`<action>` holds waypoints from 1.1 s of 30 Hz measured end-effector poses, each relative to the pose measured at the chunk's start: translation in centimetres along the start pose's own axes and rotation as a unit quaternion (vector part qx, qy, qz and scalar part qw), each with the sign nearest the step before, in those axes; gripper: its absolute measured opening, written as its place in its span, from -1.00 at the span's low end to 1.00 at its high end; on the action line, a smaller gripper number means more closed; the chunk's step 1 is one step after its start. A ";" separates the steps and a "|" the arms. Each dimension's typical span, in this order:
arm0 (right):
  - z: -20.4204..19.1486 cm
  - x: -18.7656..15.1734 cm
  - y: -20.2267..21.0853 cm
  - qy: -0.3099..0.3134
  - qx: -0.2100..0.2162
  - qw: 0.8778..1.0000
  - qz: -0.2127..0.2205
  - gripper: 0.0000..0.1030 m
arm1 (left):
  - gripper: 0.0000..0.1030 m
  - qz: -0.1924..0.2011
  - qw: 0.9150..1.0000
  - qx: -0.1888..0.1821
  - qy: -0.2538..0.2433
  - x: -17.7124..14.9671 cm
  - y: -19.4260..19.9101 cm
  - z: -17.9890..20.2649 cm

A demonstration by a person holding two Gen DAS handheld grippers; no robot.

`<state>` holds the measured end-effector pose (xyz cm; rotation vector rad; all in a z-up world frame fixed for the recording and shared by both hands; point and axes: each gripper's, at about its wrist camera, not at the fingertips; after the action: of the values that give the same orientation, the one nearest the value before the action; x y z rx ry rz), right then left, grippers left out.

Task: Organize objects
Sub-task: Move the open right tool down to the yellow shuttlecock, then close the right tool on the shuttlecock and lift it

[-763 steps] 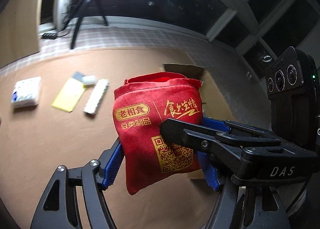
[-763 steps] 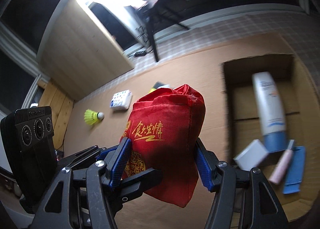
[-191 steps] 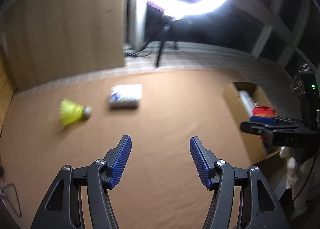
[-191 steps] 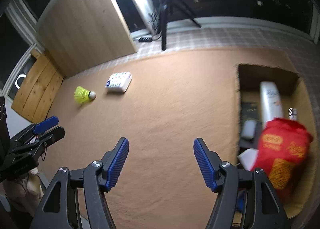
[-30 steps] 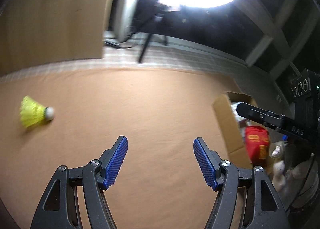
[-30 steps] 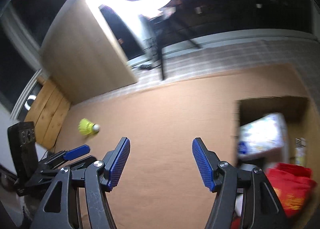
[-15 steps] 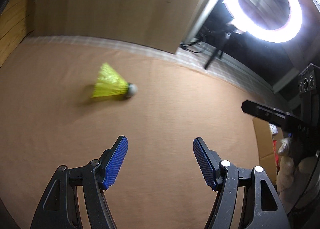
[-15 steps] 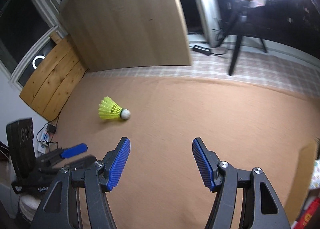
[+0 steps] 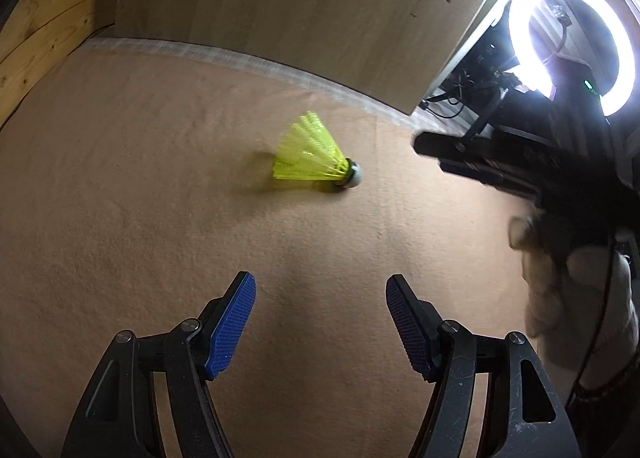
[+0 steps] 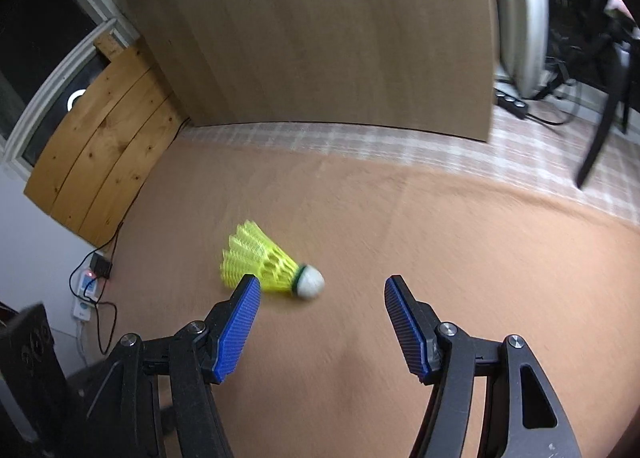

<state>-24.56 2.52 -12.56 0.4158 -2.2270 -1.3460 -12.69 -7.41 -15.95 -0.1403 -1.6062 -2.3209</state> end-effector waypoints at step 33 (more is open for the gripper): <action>0.5 -2.0 -5.2 -0.075 0.074 0.990 -0.092 -0.41 | 0.15 -0.034 0.998 -0.050 -0.015 3.3 -5.0 -1.2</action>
<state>-23.19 1.40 -17.87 0.6041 -2.4741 -1.3467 -17.22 -7.56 -20.02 -0.1447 -1.5326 -2.4633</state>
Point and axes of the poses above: each gripper's, at about its wrist camera, not at the fingertips, and y roughly against the way its jaws point, z to its right, x to its top, and after that the axes turned 13 degrees about -z, right-handed
